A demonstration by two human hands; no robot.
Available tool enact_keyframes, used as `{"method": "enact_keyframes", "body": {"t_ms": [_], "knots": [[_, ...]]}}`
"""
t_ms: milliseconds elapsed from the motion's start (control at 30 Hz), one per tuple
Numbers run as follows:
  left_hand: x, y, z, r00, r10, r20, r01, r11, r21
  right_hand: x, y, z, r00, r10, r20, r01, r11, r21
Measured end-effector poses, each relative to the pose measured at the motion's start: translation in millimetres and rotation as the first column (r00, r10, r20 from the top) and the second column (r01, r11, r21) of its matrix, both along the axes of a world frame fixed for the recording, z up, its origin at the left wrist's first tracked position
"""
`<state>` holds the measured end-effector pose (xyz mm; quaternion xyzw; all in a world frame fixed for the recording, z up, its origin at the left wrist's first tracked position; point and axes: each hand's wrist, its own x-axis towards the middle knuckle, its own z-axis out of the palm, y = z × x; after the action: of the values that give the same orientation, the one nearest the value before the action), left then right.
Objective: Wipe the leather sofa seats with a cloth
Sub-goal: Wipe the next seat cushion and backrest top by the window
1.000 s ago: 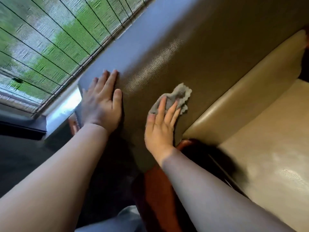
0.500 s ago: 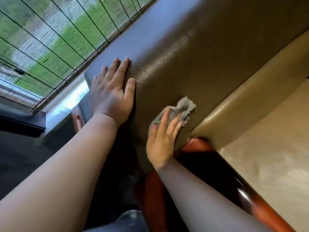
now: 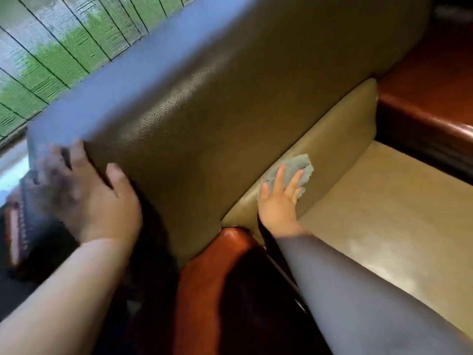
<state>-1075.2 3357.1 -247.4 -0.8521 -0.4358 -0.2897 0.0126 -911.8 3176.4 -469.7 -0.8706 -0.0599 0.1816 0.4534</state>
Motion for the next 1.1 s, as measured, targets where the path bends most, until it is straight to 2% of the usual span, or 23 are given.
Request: {"method": "enact_keyframes", "body": {"t_ms": [33,67,100,133,167,267,367,433,500,533,600,633,667,700,767,800,867,967,1033,1067,1100], "knots": [[2,-33,-25,0.999,-0.050,-0.022,0.049,0.998,-0.028,7,-6,-5,1.000,-0.010,-0.005,0.010,1.000,0.022],[5,-67,-52,0.970,-0.212,-0.117,0.206,0.977,-0.061,13,-12,-10,1.000,-0.023,0.011,0.023,0.999,0.037],[7,-98,-83,0.874,-0.414,-0.253,0.399,0.910,-0.113,19,-18,-16,0.999,-0.039,0.025,0.038,0.998,0.048],[8,-122,-116,0.742,-0.562,-0.366,0.529,0.826,-0.196,26,-24,-22,0.998,-0.053,0.021,0.052,0.997,0.054],[11,-141,-148,0.663,-0.627,-0.410,0.563,0.778,-0.279,34,-31,-26,0.998,-0.061,0.013,0.061,0.997,0.053],[18,-161,-218,0.699,-0.615,-0.365,0.416,0.765,-0.492,54,-47,-32,0.998,-0.003,0.069,0.000,0.998,0.055],[17,-164,-244,0.668,-0.642,-0.375,0.450,0.751,-0.484,60,-43,-39,0.928,0.068,0.367,-0.101,0.992,0.071],[17,-161,-240,0.637,-0.650,-0.414,0.453,0.750,-0.481,46,-32,-45,0.826,0.187,0.533,-0.182,0.981,-0.061],[20,-161,-237,0.619,-0.641,-0.454,0.430,0.760,-0.487,34,-24,-53,0.724,0.380,0.575,-0.277,0.924,-0.262],[21,-162,-237,0.606,-0.642,-0.470,0.419,0.760,-0.497,36,-25,-55,0.700,0.402,0.591,-0.295,0.916,-0.273],[20,-162,-238,0.597,-0.662,-0.453,0.452,0.744,-0.492,61,-33,-64,0.704,0.281,0.653,-0.237,0.959,-0.157],[18,-162,-239,0.601,-0.664,-0.445,0.469,0.744,-0.476,78,-39,-65,0.706,0.188,0.683,-0.142,0.982,-0.123],[17,-161,-240,0.609,-0.660,-0.439,0.478,0.748,-0.461,98,-45,-69,0.726,0.076,0.684,-0.022,0.996,-0.087],[17,-161,-241,0.622,-0.657,-0.427,0.480,0.750,-0.454,117,-52,-70,0.788,-0.028,0.615,0.073,0.996,-0.048],[18,-162,-243,0.630,-0.651,-0.423,0.482,0.755,-0.445,132,-55,-65,0.923,-0.221,0.316,0.205,0.975,0.082],[18,-162,-245,0.628,-0.650,-0.429,0.482,0.757,-0.441,125,-51,-63,0.942,-0.244,0.233,0.220,0.968,0.124],[17,-163,-248,0.634,-0.654,-0.413,0.495,0.753,-0.433,81,-40,-66,0.961,-0.182,0.210,0.157,0.979,0.133],[16,-165,-251,0.682,-0.659,-0.318,0.506,0.738,-0.446,-12,-30,-79,0.992,0.050,0.117,-0.064,0.990,0.125],[17,-166,-251,0.711,-0.647,-0.275,0.506,0.743,-0.439,-32,-34,-91,0.991,0.129,0.037,-0.132,0.987,0.088],[17,-167,-251,0.718,-0.637,-0.280,0.504,0.753,-0.422,-23,-37,-98,0.986,0.142,0.083,-0.147,0.988,0.054],[16,-167,-251,0.722,-0.625,-0.295,0.500,0.767,-0.403,-8,-40,-105,0.971,0.124,0.204,-0.131,0.991,0.019]]}}
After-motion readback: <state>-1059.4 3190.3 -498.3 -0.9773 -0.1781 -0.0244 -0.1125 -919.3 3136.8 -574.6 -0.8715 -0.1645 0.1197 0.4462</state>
